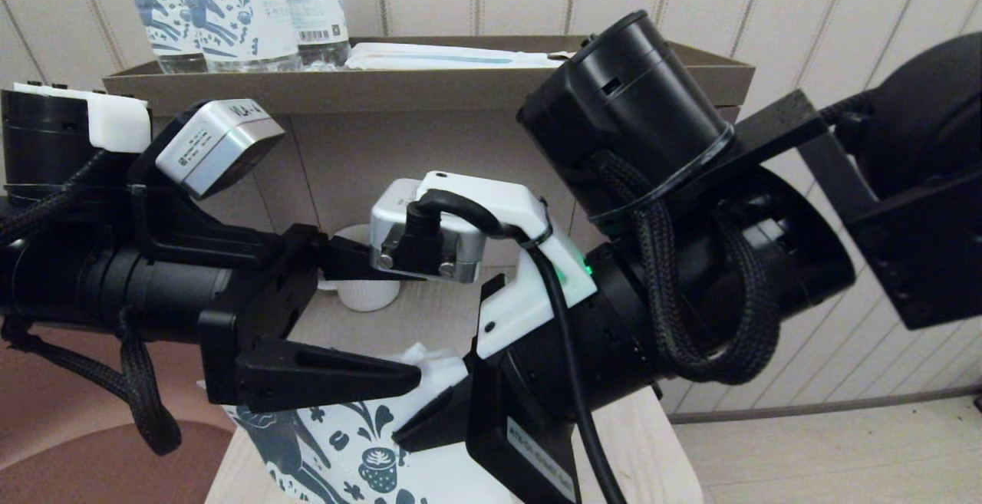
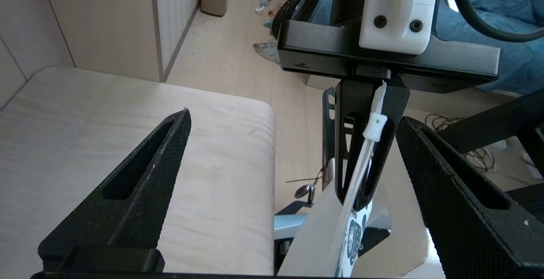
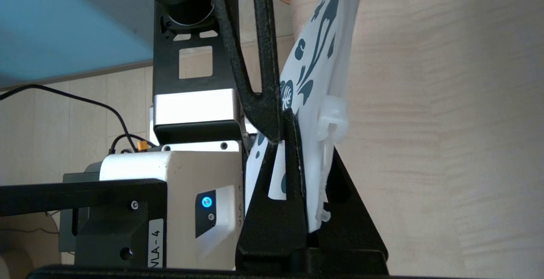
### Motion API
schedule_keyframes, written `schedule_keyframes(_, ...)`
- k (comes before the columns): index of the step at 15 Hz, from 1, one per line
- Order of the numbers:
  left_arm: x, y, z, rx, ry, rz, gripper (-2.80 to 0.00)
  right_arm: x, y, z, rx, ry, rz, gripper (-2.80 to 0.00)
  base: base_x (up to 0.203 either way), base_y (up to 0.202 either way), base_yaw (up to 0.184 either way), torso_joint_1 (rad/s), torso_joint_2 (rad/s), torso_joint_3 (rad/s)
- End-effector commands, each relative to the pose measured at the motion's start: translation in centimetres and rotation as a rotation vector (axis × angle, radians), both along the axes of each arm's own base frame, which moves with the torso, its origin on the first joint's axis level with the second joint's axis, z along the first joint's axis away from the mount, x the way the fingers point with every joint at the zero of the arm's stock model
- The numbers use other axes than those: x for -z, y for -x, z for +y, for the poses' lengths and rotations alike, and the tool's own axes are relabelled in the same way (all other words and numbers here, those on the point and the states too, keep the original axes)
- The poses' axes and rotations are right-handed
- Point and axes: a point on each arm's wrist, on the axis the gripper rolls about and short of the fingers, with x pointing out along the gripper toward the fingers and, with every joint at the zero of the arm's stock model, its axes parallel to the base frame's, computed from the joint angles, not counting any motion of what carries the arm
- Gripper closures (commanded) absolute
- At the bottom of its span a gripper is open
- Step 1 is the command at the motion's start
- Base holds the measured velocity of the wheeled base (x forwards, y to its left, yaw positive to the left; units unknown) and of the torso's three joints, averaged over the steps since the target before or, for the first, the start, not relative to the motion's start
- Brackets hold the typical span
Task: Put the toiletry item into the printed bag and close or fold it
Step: Close the strorage bag and place it on the desk
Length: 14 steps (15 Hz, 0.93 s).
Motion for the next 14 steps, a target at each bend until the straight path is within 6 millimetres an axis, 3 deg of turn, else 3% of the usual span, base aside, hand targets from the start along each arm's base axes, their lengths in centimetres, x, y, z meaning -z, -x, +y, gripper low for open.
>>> schedule_keyframes(1, -0.08, 0.07, 0.02, 0.006, 0.004, -0.005, -2.80, 0.13, 0.01, -0.02, -0.003, 0.005, 0.004, 0.00, 0.000, 0.000, 0.000, 0.000, 0.00, 0.000)
schedule_keyframes(2, -0.12, 0.05, 0.04, 0.005, 0.005, -0.006, -2.80, 0.23, 0.01, -0.02, -0.003, 0.008, 0.006, 0.00, 0.000, 0.000, 0.000, 0.000, 0.00, 0.000)
schedule_keyframes(3, -0.15, 0.16, 0.06, 0.006, 0.005, -0.010, 0.00, 0.15, 0.00, -0.01, -0.003, 0.006, 0.004, 0.00, 0.000, 0.000, 0.000, 0.000, 0.00, 0.000)
schedule_keyframes(14, 0.38, 0.22, 0.11, 0.013, 0.001, -0.021, 0.00, 0.33, -0.46, 0.31, 0.003, 0.008, 0.006, 0.00, 0.000, 0.000, 0.000, 0.000, 0.00, 0.000)
